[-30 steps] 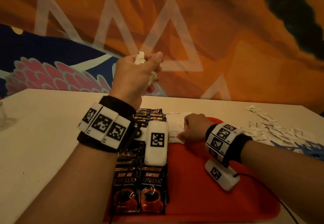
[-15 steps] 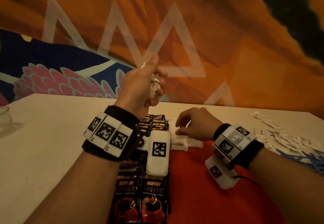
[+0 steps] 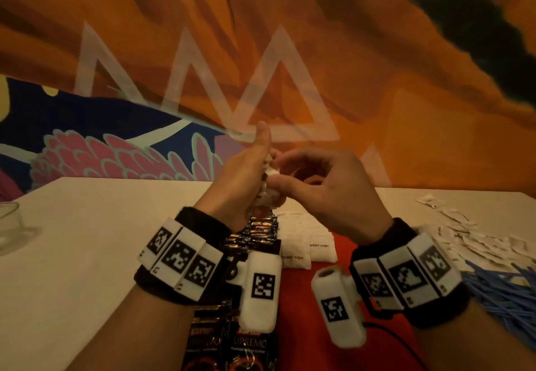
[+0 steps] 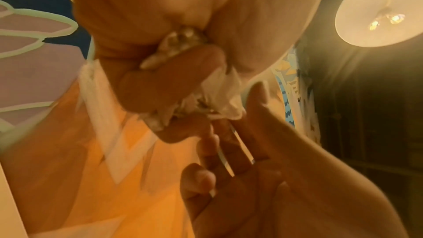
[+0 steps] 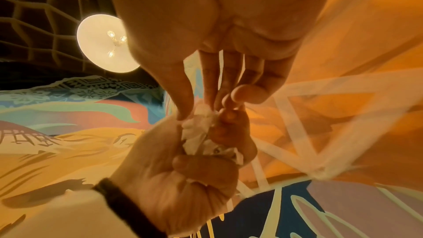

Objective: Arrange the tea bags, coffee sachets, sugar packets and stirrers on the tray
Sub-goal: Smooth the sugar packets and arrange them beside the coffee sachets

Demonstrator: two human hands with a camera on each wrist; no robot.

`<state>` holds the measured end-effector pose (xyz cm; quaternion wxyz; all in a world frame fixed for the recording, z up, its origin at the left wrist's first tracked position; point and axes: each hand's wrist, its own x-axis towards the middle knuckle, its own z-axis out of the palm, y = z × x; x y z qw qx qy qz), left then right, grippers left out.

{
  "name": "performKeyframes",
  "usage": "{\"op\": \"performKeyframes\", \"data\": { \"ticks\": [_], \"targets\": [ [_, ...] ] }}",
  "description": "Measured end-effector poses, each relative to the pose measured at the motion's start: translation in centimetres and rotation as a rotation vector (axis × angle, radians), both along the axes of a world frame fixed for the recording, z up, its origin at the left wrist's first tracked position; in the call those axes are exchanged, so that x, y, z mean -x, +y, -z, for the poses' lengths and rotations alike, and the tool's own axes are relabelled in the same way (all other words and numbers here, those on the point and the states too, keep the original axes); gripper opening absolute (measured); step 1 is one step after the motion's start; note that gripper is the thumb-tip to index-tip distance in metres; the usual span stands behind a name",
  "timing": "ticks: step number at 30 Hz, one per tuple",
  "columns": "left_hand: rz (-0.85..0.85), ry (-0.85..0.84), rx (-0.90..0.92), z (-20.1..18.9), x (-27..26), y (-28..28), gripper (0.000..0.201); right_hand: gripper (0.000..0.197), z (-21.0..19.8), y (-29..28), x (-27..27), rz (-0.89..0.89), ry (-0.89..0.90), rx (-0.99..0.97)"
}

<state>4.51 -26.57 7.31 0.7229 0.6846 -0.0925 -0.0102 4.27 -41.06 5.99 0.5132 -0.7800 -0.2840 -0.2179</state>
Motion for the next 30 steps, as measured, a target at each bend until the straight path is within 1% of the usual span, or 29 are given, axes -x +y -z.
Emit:
{"op": "performKeyframes", "data": {
  "ticks": [2,4,6,7,10,12,15,18,20,22,24,30],
  "targets": [
    [0.057,-0.003,0.005,0.2,-0.1,-0.1,0.063,0.001,0.2,-0.1,-0.3,0.002,-0.004,-0.009],
    [0.141,0.003,0.025,0.3,-0.2,0.0,0.066,0.009,0.3,-0.2,-0.7,0.01,0.005,-0.07],
    [0.168,-0.001,0.019,0.5,-0.3,0.1,0.068,0.011,0.3,-0.4,-1.0,0.025,0.065,-0.174],
    [0.155,-0.02,0.009,0.5,-0.3,0.0,0.064,0.011,0.4,-0.6,-1.2,0.048,0.084,-0.219],
    [0.089,-0.135,0.01,0.8,-0.7,0.0,0.042,0.013,0.4,-1.0,-1.5,0.078,0.127,-0.331],
    [0.042,-0.174,0.056,0.9,-1.0,0.2,0.036,0.014,0.4,-1.2,-1.6,0.067,0.158,-0.378],
    [-0.012,-0.215,0.101,1.1,-1.2,0.1,0.036,0.013,0.5,-1.1,-1.5,0.037,0.172,-0.41],
    [-0.052,-0.237,0.14,1.2,-1.3,-0.1,0.037,0.029,0.7,-1.1,-1.2,-0.005,0.205,-0.342],
    [-0.042,-0.229,0.158,1.3,-1.5,0.0,0.037,0.025,0.7,-1.1,-1.2,-0.012,0.197,-0.305],
    [-0.032,-0.219,0.15,1.3,-1.5,0.2,0.033,0.02,0.6,-1.3,-1.3,-0.031,0.196,-0.322],
    [-0.03,-0.222,0.144,1.2,-1.5,0.3,0.031,0.022,0.4,-1.6,-1.3,-0.062,0.218,-0.352],
    [-0.122,-0.323,0.048,1.2,-1.5,0.0,0.034,0.015,0.3,-1.8,-1.3,-0.175,0.318,-0.453]
  ]
}}
